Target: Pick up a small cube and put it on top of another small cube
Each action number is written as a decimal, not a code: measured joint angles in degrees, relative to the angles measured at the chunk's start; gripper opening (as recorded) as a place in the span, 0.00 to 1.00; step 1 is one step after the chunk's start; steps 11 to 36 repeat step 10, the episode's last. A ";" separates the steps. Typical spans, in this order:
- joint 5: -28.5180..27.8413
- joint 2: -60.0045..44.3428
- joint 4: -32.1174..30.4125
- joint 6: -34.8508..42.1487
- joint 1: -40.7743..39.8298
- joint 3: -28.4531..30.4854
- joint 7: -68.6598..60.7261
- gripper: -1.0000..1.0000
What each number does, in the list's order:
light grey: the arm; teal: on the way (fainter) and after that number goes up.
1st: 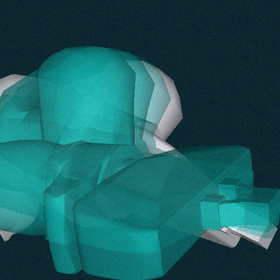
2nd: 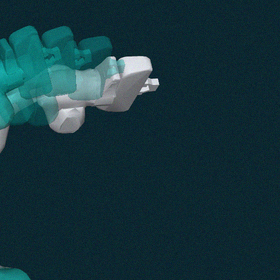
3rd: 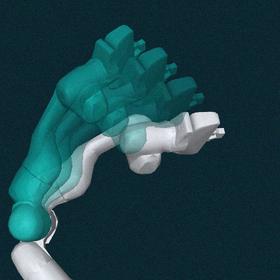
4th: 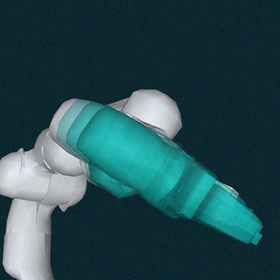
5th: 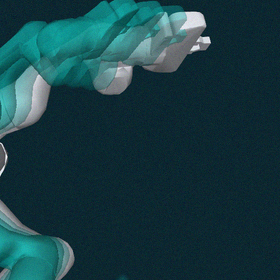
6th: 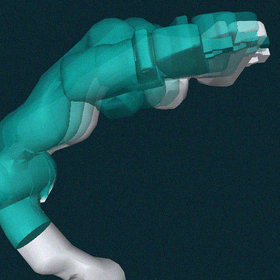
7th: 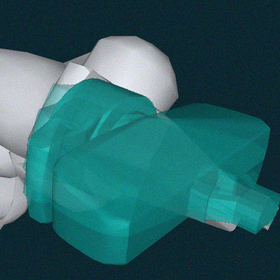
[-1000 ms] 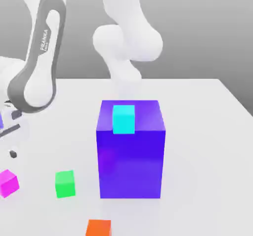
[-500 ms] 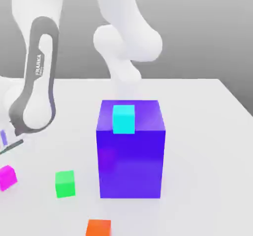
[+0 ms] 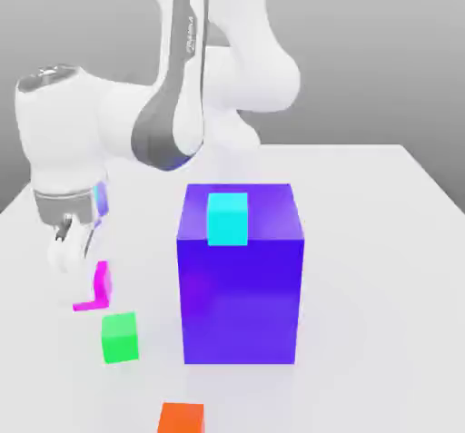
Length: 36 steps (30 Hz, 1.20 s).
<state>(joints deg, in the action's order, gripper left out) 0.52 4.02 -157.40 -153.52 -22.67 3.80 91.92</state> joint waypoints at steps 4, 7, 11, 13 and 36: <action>-0.54 -5.49 -0.51 -5.99 0.39 0.03 -1.35 0.00; 0.76 -10.86 -0.32 -11.12 0.03 -0.69 -2.40 1.00; 0.76 -10.86 -0.32 -11.12 0.03 -0.69 -2.40 1.00; 0.76 -10.86 -0.32 -11.12 0.03 -0.69 -2.40 1.00; 0.76 -10.86 -0.32 -11.12 0.03 -0.69 -2.40 1.00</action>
